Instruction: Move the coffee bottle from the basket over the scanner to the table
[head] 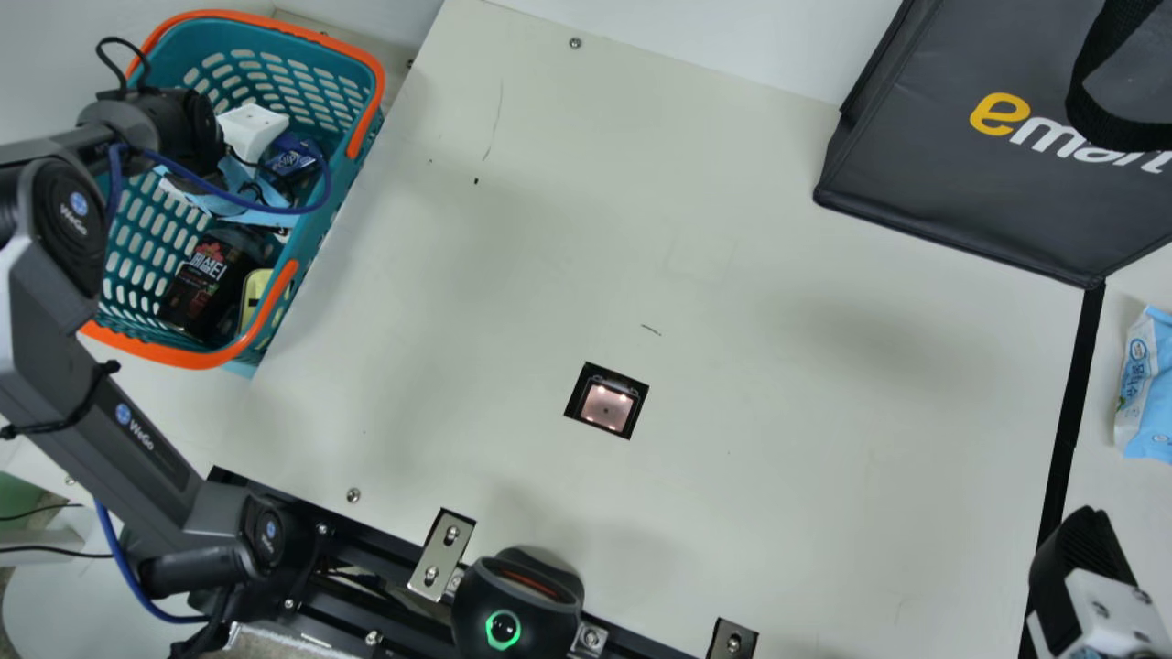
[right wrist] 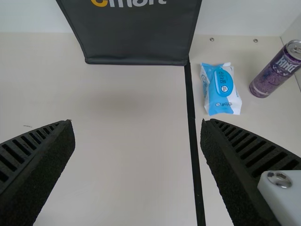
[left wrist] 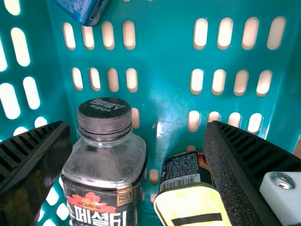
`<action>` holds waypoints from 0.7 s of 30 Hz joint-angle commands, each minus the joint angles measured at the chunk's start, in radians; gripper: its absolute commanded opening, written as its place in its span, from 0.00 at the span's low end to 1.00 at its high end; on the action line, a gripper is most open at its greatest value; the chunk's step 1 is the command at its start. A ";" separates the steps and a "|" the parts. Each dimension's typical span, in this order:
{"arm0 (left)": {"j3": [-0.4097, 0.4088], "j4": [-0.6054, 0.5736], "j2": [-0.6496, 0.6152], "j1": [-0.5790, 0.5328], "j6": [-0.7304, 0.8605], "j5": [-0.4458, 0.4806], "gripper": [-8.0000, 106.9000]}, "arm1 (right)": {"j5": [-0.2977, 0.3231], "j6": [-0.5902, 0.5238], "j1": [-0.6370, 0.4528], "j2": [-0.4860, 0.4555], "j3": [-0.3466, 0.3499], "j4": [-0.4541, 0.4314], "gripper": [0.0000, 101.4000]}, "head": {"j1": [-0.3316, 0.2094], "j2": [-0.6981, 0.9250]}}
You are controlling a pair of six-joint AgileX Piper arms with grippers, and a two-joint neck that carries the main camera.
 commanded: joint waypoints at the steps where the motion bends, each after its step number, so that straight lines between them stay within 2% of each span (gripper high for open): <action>1: -0.006 -0.001 0.002 0.002 0.011 -0.001 0.85 | 0.000 0.000 0.000 0.000 0.000 0.000 0.94 | -0.029 0.004; 21: -0.038 -0.008 0.061 0.025 0.088 -0.015 0.85 | -0.001 0.000 0.000 0.000 0.000 0.000 0.94 | -0.029 0.004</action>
